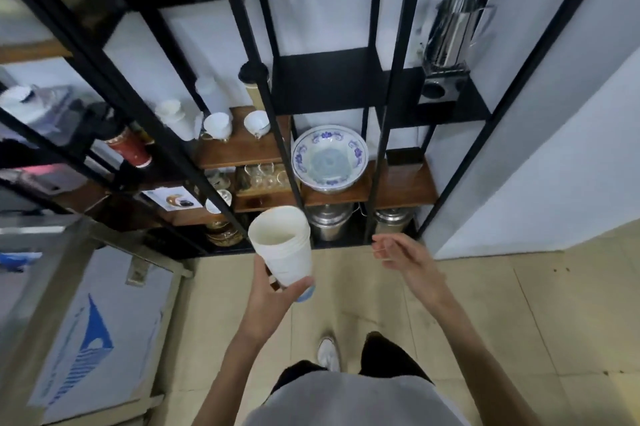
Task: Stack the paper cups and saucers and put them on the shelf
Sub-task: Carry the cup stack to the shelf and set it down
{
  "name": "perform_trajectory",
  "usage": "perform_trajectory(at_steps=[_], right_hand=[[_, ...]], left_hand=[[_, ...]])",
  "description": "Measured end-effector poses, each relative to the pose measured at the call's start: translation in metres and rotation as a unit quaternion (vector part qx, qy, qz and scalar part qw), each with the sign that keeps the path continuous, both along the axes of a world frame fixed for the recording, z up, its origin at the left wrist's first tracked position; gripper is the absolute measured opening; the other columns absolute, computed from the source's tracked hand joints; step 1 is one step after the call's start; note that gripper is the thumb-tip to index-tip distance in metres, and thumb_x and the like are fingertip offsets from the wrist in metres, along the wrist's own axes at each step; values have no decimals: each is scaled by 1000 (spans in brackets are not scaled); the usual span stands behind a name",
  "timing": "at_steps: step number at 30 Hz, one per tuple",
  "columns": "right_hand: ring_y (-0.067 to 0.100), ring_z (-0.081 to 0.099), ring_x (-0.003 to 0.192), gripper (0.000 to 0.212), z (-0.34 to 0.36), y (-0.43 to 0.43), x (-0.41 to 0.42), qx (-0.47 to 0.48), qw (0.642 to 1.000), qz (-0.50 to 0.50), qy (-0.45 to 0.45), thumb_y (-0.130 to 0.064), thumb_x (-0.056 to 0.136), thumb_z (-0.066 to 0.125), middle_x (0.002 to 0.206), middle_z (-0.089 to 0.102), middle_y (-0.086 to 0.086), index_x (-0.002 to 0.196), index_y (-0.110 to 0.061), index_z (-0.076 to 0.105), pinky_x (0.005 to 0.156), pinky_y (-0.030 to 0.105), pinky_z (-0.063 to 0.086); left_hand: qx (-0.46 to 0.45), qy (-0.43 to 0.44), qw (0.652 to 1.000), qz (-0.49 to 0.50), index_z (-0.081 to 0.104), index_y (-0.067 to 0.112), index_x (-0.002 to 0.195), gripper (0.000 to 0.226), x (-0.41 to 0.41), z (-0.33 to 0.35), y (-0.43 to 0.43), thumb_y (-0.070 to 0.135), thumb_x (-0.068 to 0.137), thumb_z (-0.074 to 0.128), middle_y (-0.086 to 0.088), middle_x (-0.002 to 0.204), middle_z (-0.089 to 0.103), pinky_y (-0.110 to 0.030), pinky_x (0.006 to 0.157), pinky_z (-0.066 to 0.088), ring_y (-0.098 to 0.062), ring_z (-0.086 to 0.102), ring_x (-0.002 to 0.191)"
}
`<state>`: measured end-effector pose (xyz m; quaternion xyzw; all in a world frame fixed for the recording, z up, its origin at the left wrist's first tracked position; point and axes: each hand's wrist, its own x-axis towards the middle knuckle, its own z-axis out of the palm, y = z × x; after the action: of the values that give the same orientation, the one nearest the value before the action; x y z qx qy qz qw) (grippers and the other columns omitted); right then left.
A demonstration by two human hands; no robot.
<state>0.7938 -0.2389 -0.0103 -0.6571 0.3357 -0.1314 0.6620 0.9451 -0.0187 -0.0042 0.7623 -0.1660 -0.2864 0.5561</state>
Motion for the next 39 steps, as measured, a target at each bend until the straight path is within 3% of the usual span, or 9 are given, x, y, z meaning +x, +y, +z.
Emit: perform_trajectory(at_steps=[9,13,17,23,29,31,34,36,39], right_hand=[[17,71,99,27,51,-111,70,-60,997,-23,-44,-30,93,54,105,76,-1,109,-21,73,88,30,57],[12,71,101,23,130,-162,122,-158,982,36,-102,-36,94,54,108,75,-5,105,-36,73,85,17,55],[9,68,106,25,229,-198,167,-285,939,63,-184,-36,97,52,111,73,-9,115,-36,69,86,16,53],[0,51,125,27,346,-238,217,-538,790,-74,-285,-29,98,52,124,63,-18,121,-27,65,105,19,41],[29,20,148,71,415,-252,269,-737,599,-276,-147,-40,100,45,163,21,15,155,-4,21,123,38,15],[17,28,144,74,433,-258,281,-689,629,-311,-182,-43,101,44,162,21,17,157,-7,11,118,37,27],[-20,54,93,66,450,-273,291,-555,742,-268,-265,-44,103,39,135,55,3,158,-25,6,84,9,47],[-28,53,88,58,446,-282,295,-531,745,-279,-292,-42,103,41,117,57,-11,154,-24,21,72,-6,40],[-21,57,81,45,444,-287,300,-518,739,-303,-307,-41,102,45,91,61,-16,138,-15,44,62,-4,40]], left_hand=[[-127,-116,983,-58,35,60,127,83,144,125,-179,43,66,88,42,121,55,1,82,47,17,52,117],[-166,-169,969,-69,36,47,137,93,170,181,-213,56,59,86,30,129,57,-19,96,51,7,54,121],[-221,-216,947,-94,42,65,121,79,188,249,-225,63,55,85,33,124,60,-13,83,55,9,59,116],[-299,-288,903,-108,42,45,135,84,235,340,-241,55,63,84,24,126,63,-11,86,53,0,62,119],[-319,-320,889,-75,41,51,132,76,272,385,-260,50,66,80,35,119,62,-2,75,51,12,61,110],[-319,-323,889,-64,41,57,126,72,280,391,-269,54,65,81,38,116,61,-1,74,50,16,60,109],[-315,-323,891,-55,40,54,130,76,290,391,-284,56,65,79,41,112,60,1,70,49,21,57,105],[-306,-314,897,-50,36,43,139,87,293,387,-295,56,63,76,35,115,60,1,66,50,23,57,102],[-280,-308,907,-56,35,33,143,86,299,387,-324,48,70,77,25,120,58,-3,65,52,13,62,99]])
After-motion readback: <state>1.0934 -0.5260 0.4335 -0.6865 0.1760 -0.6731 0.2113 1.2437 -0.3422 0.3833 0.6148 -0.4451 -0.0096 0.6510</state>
